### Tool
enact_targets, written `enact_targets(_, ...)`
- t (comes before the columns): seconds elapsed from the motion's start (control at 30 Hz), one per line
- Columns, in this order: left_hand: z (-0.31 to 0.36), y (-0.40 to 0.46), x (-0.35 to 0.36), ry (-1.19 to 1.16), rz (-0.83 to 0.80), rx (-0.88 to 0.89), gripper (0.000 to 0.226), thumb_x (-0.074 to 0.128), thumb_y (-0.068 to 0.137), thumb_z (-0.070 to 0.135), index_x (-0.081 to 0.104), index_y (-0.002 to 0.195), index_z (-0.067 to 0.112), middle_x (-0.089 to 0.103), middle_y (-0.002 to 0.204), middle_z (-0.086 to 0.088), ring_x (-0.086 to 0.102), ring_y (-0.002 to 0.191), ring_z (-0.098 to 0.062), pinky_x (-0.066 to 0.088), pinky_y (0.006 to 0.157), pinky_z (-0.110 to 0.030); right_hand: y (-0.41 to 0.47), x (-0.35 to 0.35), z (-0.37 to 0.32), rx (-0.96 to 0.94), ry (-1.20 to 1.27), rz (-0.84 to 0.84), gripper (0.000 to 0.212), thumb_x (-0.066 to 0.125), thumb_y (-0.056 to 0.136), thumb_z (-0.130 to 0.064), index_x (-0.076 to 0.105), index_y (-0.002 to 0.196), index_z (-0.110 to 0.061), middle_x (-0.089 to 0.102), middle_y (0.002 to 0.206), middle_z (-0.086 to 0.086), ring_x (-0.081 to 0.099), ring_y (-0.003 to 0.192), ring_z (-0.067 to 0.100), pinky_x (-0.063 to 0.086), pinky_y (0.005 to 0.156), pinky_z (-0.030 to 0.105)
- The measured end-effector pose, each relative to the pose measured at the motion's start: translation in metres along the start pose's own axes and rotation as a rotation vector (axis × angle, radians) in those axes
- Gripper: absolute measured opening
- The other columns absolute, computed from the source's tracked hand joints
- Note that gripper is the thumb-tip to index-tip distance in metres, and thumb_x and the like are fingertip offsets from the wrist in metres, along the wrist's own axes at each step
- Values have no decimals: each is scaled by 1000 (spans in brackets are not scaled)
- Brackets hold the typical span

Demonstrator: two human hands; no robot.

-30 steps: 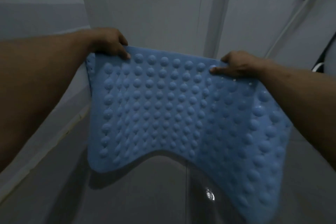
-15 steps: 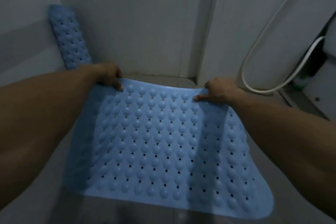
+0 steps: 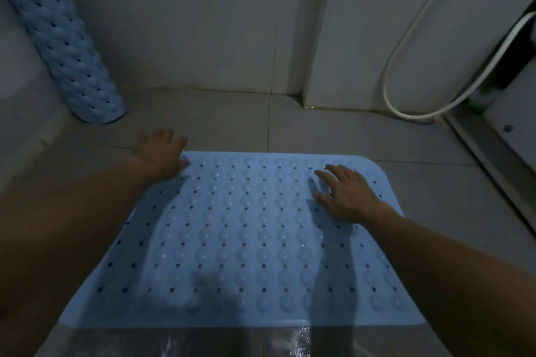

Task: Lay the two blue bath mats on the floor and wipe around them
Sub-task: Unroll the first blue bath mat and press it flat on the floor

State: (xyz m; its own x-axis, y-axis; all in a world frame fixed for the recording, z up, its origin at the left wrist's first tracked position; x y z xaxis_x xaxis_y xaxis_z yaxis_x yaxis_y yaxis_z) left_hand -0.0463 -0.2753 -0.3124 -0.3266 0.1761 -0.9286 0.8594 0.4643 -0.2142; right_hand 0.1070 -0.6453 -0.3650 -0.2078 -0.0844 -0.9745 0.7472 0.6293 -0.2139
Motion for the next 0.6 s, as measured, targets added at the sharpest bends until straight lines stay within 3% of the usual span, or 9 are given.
enact_targets(0.1, 42, -21, 36, -219, -149, 50, 83, 19, 88, 76, -3, 154, 32, -10, 162, -9, 2, 148, -36, 7, 114, -63, -28, 32, -8, 85, 57, -73, 69, 18, 94, -72, 3, 155, -44, -12, 166, -5, -13, 152, 25, -6, 119, 57)
enact_targets(0.2, 83, -37, 64, -342, -235, 113, 82, 8, 85, 79, -17, 151, 37, -29, 158, 1, -15, 148, -34, -3, 114, -65, -45, 56, -16, 186, 118, -139, 69, 9, 91, -75, -12, 152, -50, -28, 162, -4, -26, 148, 30, -16, 114, 63)
enact_targets(0.33, 120, -37, 87, -432, -197, 76, 80, 2, 85, 76, -23, 149, 35, -35, 154, 7, -27, 145, -29, -12, 112, -65, -52, 70, -20, 263, 125, -64, 66, 0, 90, -74, -21, 148, -51, -34, 159, -3, -33, 145, 32, -20, 114, 63)
enact_targets(0.47, 123, -32, 99, -428, -5, 44, 81, -4, 82, 77, -20, 150, 37, -31, 156, 9, -23, 146, -27, -15, 113, -63, -47, 77, -17, 304, 98, 10, 68, -6, 86, -78, -25, 146, -52, -36, 157, -6, -34, 144, 31, -21, 113, 63)
enact_targets(0.6, 128, -2, 90, -450, 33, 65, 82, -4, 79, 79, -19, 149, 40, -27, 158, 12, -21, 147, -24, -14, 114, -61, -29, 73, -6, 339, 100, 32, 66, -2, 89, -76, -22, 147, -52, -31, 160, -5, -30, 146, 31, -16, 115, 64)
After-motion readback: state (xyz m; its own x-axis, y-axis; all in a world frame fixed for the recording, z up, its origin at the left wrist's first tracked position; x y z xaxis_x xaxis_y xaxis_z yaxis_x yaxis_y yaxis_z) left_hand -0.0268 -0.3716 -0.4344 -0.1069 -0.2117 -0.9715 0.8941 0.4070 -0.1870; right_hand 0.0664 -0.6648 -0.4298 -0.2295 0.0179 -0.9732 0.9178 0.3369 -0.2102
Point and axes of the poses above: each hand's wrist, its own y-axis towards the middle knuckle, its own x-axis out of the palm, z = x × y, the point moved 3 cm from there along y, towards the middle knuckle
